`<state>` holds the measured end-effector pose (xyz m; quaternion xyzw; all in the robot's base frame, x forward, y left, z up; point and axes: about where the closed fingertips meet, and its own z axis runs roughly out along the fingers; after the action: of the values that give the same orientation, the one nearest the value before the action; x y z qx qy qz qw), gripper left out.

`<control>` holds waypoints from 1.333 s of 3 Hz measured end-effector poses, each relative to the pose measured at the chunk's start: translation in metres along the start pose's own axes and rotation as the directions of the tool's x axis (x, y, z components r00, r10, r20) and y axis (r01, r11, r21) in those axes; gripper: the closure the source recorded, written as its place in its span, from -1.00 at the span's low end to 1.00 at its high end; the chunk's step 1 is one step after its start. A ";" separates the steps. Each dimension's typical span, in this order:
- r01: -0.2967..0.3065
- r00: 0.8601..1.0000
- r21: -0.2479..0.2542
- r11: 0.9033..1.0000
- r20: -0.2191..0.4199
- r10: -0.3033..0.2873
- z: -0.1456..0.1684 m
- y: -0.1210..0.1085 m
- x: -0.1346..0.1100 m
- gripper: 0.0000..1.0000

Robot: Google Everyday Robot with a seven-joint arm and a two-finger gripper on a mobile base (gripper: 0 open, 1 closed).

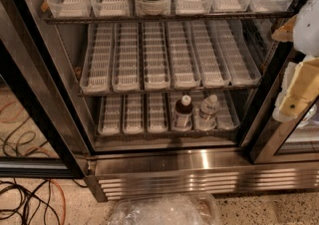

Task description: Pick blue plastic bottle from bottom shelf of fridge

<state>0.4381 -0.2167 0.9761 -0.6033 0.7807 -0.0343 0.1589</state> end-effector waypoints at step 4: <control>-0.107 0.944 0.066 0.992 0.320 0.080 0.020 0.004 -0.020 -1.00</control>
Offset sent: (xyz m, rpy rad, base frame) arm -0.0020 0.0059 -0.0035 0.0992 -0.0818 -0.0010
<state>0.4448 -0.1935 0.9604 -0.5562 0.7709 0.0382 0.3080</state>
